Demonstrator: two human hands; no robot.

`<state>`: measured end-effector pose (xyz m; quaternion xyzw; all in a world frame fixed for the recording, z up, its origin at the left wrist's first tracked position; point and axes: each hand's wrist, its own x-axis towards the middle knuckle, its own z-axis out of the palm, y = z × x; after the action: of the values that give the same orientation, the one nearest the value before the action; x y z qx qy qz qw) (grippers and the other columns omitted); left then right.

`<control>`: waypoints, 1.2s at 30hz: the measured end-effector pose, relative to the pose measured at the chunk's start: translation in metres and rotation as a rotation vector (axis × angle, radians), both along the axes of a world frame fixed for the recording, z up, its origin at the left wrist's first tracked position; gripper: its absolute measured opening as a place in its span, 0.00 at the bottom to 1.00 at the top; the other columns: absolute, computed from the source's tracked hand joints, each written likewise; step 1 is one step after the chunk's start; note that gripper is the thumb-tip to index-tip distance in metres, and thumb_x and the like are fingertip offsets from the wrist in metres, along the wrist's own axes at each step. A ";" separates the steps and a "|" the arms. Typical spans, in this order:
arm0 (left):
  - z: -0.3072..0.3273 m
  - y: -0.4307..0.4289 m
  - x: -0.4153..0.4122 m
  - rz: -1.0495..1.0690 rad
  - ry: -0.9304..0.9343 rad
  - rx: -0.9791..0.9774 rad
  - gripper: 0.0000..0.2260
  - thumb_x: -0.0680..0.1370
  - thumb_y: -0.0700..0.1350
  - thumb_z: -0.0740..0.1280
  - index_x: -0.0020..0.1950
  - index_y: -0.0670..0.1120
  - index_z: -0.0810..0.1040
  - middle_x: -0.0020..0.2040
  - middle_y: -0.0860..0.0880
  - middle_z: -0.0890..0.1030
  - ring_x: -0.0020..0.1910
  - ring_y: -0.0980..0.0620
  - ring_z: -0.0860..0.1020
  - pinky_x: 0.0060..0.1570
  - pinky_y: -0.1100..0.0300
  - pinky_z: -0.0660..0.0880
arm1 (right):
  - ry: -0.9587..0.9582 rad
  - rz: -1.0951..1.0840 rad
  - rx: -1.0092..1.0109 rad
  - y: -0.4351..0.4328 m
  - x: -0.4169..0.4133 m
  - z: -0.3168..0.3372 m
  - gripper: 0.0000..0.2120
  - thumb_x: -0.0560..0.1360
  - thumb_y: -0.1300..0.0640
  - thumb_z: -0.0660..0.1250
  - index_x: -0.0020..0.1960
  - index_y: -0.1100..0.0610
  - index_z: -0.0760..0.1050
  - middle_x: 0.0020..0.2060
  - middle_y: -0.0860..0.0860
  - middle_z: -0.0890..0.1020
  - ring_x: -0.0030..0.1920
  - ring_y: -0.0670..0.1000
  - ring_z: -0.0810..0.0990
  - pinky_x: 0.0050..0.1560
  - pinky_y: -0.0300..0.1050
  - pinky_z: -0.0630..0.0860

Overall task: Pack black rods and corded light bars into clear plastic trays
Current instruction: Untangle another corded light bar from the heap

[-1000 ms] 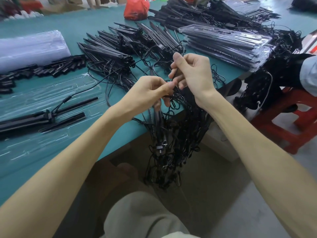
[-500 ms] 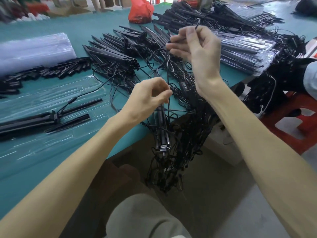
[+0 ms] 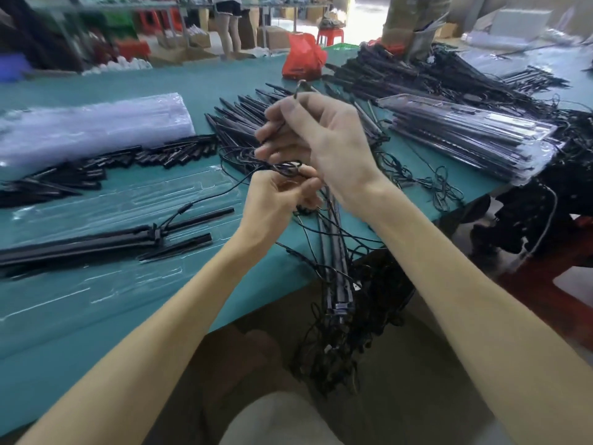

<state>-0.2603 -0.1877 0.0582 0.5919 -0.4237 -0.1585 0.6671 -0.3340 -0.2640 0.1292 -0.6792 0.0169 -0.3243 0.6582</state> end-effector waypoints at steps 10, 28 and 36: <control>0.001 0.050 0.053 0.222 0.321 -0.190 0.09 0.75 0.36 0.69 0.43 0.50 0.83 0.38 0.51 0.83 0.36 0.55 0.80 0.34 0.60 0.74 | 0.158 0.139 0.101 0.044 0.034 -0.031 0.12 0.82 0.63 0.63 0.55 0.73 0.77 0.44 0.63 0.85 0.34 0.56 0.81 0.30 0.40 0.76; 0.016 0.200 0.127 -0.064 0.582 -0.326 0.09 0.79 0.54 0.65 0.46 0.50 0.80 0.45 0.53 0.82 0.50 0.54 0.82 0.57 0.59 0.78 | 0.559 0.498 0.071 0.131 0.084 -0.083 0.16 0.83 0.55 0.65 0.62 0.68 0.76 0.52 0.61 0.85 0.40 0.54 0.86 0.39 0.42 0.83; 0.018 0.241 0.140 -0.143 0.671 -0.417 0.08 0.82 0.45 0.64 0.58 0.47 0.80 0.36 0.56 0.70 0.35 0.60 0.71 0.45 0.65 0.74 | 0.422 0.244 0.546 0.079 0.084 -0.090 0.11 0.80 0.62 0.66 0.59 0.68 0.77 0.43 0.56 0.86 0.37 0.47 0.83 0.35 0.34 0.78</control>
<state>-0.1205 0.0528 0.0763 0.3279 -0.2455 -0.2997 0.8616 -0.2498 -0.1846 0.0390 -0.5273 0.1569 -0.0797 0.8313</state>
